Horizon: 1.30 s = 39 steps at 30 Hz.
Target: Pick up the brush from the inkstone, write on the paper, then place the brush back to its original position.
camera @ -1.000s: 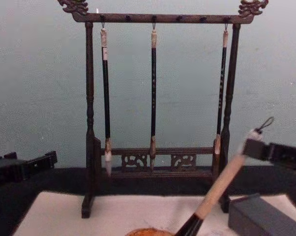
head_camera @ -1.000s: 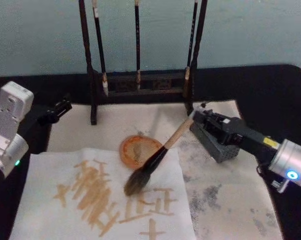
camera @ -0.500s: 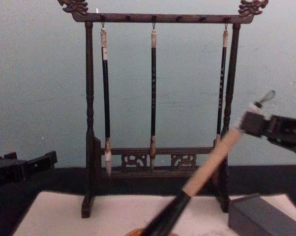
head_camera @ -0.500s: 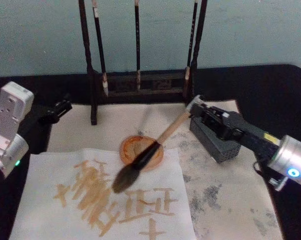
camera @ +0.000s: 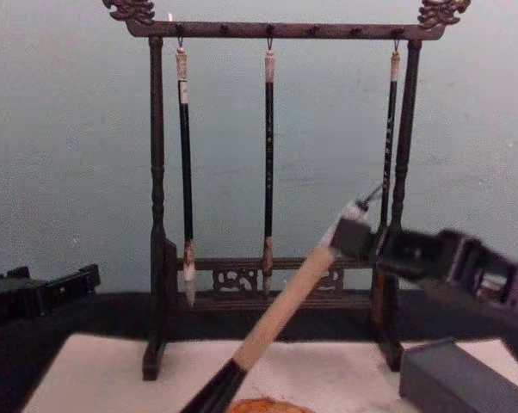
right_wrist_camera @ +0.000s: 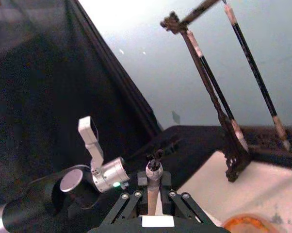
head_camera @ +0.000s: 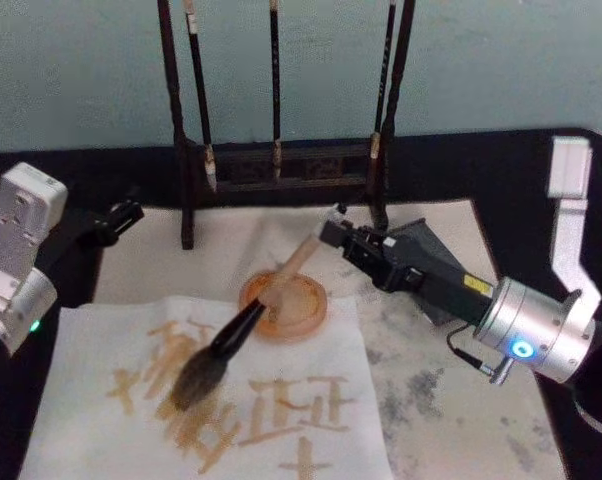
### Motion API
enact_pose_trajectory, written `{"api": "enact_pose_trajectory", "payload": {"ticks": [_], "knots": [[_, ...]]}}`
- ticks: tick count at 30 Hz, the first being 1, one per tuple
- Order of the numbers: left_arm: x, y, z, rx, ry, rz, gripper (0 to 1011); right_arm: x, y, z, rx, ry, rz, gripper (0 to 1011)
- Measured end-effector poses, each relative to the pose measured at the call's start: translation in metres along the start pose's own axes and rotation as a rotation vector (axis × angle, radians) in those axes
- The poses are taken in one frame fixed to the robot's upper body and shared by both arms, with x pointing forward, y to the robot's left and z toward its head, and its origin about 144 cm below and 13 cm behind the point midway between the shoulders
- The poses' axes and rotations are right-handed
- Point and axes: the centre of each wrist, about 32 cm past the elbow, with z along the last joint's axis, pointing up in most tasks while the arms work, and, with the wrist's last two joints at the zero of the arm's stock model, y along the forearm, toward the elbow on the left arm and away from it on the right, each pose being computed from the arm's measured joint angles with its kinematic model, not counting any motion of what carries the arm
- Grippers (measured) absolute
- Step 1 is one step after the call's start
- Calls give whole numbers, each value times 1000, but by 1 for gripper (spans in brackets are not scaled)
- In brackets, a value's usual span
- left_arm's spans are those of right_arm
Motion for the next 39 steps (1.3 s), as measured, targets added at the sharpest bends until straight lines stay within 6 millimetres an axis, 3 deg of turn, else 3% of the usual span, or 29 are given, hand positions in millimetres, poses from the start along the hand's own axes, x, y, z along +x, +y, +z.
{"api": "enact_pose_trajectory", "payload": {"ticks": [15, 29, 39], "knots": [[0, 0, 0, 0, 0, 0, 1002, 15, -14, -14, -7, 57, -68, 151], [0, 0, 0, 0, 0, 0, 1002, 18, -51, -2, 43, 60, -137, 151], [0, 0, 0, 0, 0, 0, 1002, 12, -61, 8, 83, 63, -123, 151]]}}
